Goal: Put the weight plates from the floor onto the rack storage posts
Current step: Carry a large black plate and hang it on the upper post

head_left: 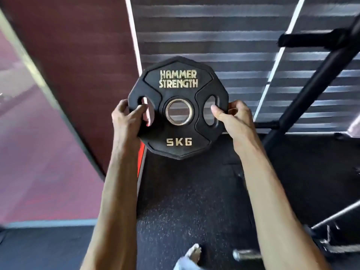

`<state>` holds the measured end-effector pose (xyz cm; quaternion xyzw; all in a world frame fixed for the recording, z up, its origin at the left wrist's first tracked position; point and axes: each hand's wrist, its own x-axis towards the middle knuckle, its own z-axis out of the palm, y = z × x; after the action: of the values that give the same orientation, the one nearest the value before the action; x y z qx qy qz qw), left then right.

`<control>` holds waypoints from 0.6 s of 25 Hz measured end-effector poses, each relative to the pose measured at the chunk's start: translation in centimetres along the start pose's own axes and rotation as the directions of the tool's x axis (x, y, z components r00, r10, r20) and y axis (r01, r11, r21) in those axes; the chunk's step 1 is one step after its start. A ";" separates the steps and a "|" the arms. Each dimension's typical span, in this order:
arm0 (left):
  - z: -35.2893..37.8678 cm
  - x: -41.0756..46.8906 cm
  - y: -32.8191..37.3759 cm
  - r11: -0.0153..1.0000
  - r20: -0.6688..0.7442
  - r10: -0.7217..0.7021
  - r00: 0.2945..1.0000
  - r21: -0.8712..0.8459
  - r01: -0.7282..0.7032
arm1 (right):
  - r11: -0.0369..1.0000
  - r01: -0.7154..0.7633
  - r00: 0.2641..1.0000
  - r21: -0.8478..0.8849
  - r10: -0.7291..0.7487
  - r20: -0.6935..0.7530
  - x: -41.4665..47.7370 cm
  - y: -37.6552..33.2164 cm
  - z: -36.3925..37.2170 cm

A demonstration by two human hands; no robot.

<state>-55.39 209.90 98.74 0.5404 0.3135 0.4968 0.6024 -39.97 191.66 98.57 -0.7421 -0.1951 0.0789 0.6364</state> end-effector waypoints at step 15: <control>24.1 20.5 -2.1 0.984 0.568 -0.105 0.816 -0.058 0.167 | 0.989 0.091 0.846 -0.113 -0.137 -0.515 19.6 -3.4 -1.6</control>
<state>-26.43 221.13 105.31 0.6063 0.1332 0.2869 0.7296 -22.16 198.21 104.77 -0.7491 -0.0624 -0.1711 0.6370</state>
